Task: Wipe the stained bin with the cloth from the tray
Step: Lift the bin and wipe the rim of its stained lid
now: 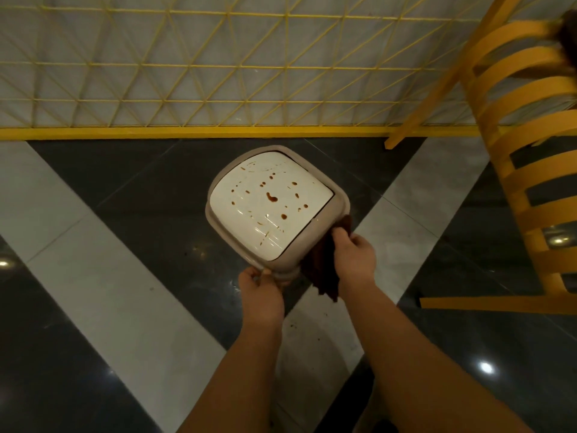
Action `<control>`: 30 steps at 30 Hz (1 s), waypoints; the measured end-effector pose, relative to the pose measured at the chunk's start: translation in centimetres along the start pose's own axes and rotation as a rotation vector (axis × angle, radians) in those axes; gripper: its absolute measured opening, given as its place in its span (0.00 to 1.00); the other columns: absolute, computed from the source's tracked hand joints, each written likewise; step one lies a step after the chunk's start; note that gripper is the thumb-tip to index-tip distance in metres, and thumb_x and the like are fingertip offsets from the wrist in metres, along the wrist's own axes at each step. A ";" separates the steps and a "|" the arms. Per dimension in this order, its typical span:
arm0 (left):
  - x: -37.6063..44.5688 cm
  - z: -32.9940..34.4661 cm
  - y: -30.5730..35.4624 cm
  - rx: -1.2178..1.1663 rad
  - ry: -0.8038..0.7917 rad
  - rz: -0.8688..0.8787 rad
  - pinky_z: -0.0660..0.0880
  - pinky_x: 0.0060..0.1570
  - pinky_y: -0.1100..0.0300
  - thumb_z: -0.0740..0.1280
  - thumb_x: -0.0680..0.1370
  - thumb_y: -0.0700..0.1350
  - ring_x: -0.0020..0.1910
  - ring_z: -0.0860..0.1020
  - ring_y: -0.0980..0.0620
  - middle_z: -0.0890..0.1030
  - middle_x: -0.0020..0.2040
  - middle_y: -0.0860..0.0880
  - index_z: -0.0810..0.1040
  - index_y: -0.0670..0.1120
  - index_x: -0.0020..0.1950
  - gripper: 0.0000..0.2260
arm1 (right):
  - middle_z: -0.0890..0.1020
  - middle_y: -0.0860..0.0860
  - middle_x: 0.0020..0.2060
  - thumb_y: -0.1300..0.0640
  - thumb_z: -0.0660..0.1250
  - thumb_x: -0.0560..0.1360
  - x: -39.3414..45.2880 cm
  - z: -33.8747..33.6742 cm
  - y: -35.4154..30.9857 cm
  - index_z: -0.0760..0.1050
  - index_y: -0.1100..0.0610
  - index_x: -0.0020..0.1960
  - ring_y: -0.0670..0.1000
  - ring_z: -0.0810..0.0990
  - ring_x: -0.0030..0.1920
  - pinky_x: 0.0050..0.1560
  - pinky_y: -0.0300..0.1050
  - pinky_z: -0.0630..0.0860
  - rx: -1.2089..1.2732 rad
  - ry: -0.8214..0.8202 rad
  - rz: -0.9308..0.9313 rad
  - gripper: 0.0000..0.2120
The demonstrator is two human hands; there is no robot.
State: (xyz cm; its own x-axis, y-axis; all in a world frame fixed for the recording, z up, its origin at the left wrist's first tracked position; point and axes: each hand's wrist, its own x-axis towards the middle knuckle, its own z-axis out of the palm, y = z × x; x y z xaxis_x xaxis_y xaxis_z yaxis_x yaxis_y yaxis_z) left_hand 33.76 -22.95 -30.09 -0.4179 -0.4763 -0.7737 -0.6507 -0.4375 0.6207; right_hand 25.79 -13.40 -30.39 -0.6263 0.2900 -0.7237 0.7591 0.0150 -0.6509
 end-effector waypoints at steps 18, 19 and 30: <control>-1.0 -0.4 -0.3 0.080 -0.226 -0.137 0.77 0.57 0.47 0.60 0.83 0.47 0.52 0.80 0.44 0.82 0.52 0.43 0.77 0.48 0.54 0.07 | 0.82 0.55 0.48 0.60 0.67 0.76 -6.3 3.4 7.6 0.73 0.57 0.56 0.54 0.83 0.49 0.52 0.54 0.80 0.322 -0.008 0.098 0.10; -0.9 -0.6 -0.2 0.082 -0.230 -0.145 0.77 0.57 0.47 0.60 0.82 0.47 0.53 0.80 0.43 0.82 0.52 0.43 0.77 0.48 0.53 0.08 | 0.82 0.55 0.48 0.60 0.67 0.76 -6.3 3.5 7.6 0.73 0.57 0.56 0.55 0.83 0.48 0.52 0.55 0.81 0.324 -0.012 0.114 0.10; 0.2 -2.3 0.5 -0.024 -0.164 -0.208 0.74 0.59 0.46 0.67 0.78 0.51 0.54 0.79 0.45 0.81 0.54 0.46 0.78 0.52 0.53 0.07 | 0.81 0.54 0.51 0.53 0.68 0.75 -4.9 0.6 6.0 0.74 0.55 0.58 0.55 0.81 0.50 0.54 0.55 0.80 0.077 -0.148 0.131 0.13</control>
State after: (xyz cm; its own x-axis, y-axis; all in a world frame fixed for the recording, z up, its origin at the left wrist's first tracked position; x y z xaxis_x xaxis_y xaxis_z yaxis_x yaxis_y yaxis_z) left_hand 34.83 -24.97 -29.66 -0.3751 -0.2452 -0.8940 -0.7192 -0.5315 0.4475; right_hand 33.31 -15.26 -30.90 -0.5468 0.1412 -0.8253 0.8233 -0.0883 -0.5606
